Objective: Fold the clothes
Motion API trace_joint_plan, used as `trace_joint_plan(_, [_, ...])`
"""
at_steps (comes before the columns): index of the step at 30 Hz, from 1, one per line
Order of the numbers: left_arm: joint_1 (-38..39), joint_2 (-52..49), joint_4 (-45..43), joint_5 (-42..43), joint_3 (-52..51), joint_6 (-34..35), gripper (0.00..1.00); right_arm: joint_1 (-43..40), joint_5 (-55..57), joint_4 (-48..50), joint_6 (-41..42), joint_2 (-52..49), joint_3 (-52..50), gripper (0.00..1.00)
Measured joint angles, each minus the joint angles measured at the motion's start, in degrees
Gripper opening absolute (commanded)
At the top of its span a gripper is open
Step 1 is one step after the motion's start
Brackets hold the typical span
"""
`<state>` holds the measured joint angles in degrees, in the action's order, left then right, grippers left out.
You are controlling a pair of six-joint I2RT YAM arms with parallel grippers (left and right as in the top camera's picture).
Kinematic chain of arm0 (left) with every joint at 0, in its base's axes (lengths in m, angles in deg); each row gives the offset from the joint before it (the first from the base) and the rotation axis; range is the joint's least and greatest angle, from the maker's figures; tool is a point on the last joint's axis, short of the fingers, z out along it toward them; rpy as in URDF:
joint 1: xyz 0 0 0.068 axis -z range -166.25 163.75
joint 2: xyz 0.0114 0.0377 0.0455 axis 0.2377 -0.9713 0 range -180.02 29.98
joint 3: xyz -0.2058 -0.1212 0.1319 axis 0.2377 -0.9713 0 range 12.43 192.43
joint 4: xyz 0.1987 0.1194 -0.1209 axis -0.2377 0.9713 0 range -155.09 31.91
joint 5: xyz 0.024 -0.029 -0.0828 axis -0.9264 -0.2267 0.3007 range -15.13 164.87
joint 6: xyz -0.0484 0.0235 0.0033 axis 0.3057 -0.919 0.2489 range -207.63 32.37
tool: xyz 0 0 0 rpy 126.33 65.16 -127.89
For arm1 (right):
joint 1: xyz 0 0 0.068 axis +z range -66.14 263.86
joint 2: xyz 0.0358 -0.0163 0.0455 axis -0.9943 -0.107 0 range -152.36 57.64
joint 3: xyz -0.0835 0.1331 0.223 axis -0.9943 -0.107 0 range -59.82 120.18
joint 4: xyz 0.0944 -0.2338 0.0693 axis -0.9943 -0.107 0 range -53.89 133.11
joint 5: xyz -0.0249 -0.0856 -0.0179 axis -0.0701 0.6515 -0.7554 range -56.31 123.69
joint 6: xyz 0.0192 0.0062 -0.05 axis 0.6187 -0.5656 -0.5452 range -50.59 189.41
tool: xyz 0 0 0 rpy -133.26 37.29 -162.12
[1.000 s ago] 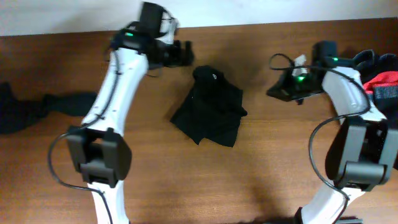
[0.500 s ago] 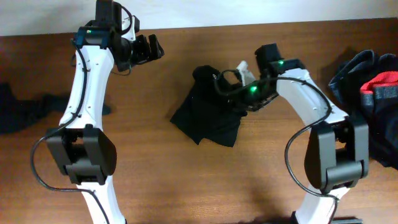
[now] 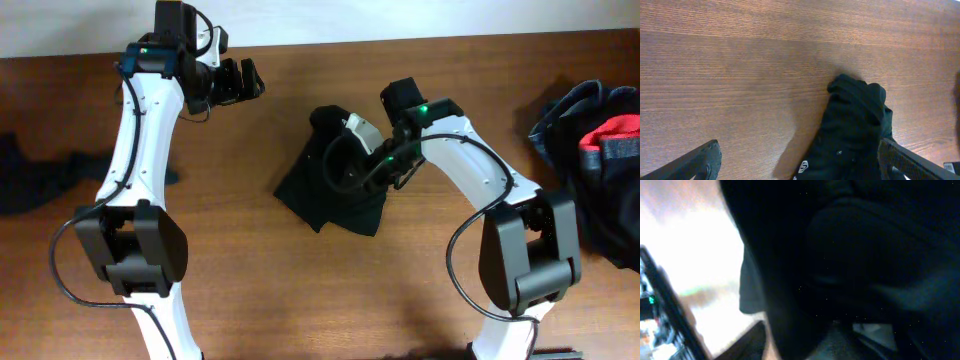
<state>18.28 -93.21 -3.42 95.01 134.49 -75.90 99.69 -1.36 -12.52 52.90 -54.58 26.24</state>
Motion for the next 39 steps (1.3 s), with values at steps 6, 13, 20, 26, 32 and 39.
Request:
trace_joint_plan(6, [0.00, 0.00, 0.02, -0.04, 0.00, -0.15, 0.99, 0.13, 3.91, -2.91, -1.64, 0.00, 0.00, 0.04])
trace_joint_plan(13, [0.00, 0.00, 0.02, -0.46, 0.00, -0.15, 0.99, 0.13, 10.01, -6.84, 5.90, 0.00, 0.00, 0.04])
trace_joint_plan(20, [0.00, 0.00, 0.07, -0.66, 0.00, -0.15, 0.99, 0.13, 14.93, -9.88, 23.17, 0.00, -1.70, 0.04])
trace_joint_plan(26, [0.00, 0.00, 0.11, -0.68, 0.00, -0.15, 0.99, 0.13, 15.82, -12.46, 29.70, 0.00, -6.88, 0.21])
trace_joint_plan(32, [0.00, 0.00, 0.24, -1.09, 0.00, -0.15, 0.99, 0.13, 15.54, -12.94, 30.23, 0.09, -7.43, 0.53])
trace_joint_plan(39, [0.00, 0.00, 0.94, -2.69, 0.00, -1.46, 0.99, 0.13, 15.47, -12.74, 30.21, 2.36, 0.92, 0.99])
